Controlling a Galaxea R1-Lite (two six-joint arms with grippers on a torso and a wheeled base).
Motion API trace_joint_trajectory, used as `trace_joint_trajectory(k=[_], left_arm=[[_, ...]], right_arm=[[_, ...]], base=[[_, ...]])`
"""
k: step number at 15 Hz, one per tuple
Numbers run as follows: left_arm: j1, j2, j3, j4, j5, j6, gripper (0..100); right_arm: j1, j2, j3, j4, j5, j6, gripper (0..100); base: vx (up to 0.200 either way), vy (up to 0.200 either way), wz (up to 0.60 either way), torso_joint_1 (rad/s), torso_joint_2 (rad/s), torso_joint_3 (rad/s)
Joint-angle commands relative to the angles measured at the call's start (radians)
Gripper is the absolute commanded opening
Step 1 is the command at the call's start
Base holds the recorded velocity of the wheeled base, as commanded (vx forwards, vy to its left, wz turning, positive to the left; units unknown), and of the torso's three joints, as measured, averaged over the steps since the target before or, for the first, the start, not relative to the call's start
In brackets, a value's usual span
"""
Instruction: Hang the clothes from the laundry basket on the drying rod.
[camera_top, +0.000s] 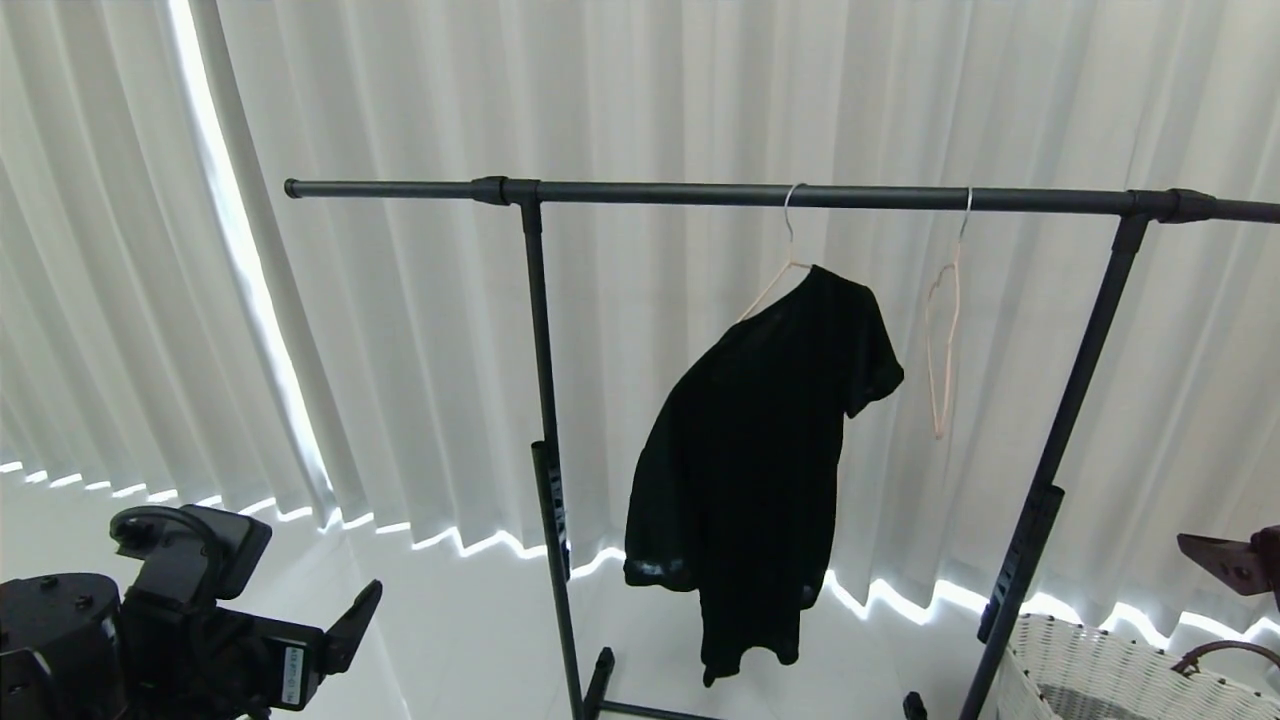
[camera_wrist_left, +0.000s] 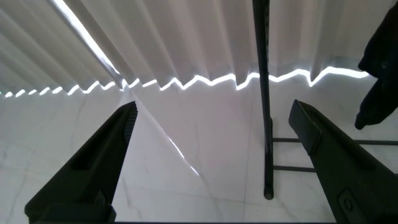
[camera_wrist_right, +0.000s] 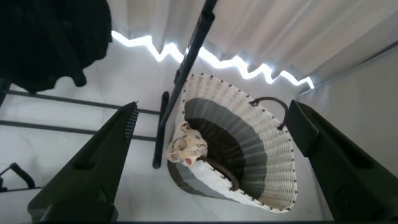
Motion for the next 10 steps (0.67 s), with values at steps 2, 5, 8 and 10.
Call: trace_joint_trajectory(k=[2, 5, 8, 10], left_arm=[[0.000, 0.001, 0.000, 0.000, 0.000, 0.000, 100], [0.000, 0.000, 0.003, 0.000, 0.000, 0.000, 100], [0.000, 0.000, 0.000, 0.000, 0.000, 0.000, 100], [0.000, 0.001, 0.000, 0.000, 0.000, 0.000, 100]], right_arm=[[0.000, 0.005, 0.002, 0.002, 0.000, -0.001, 100], [0.000, 0.002, 0.017, -0.003, 0.000, -0.005, 100], [0.000, -0.012, 0.040, -0.003, -0.045, -0.030, 100], [0.000, -0.023, 0.051, -0.003, -0.068, -0.047, 100]], base=[[0.000, 0.000, 0.00, -0.200, 0.49, 0.281], [0.000, 0.000, -0.40, -0.183, 0.47, 0.289], [0.000, 0.000, 0.00, -0.173, 0.46, 0.292], [0.000, 0.000, 0.00, -0.154, 0.46, 0.307]])
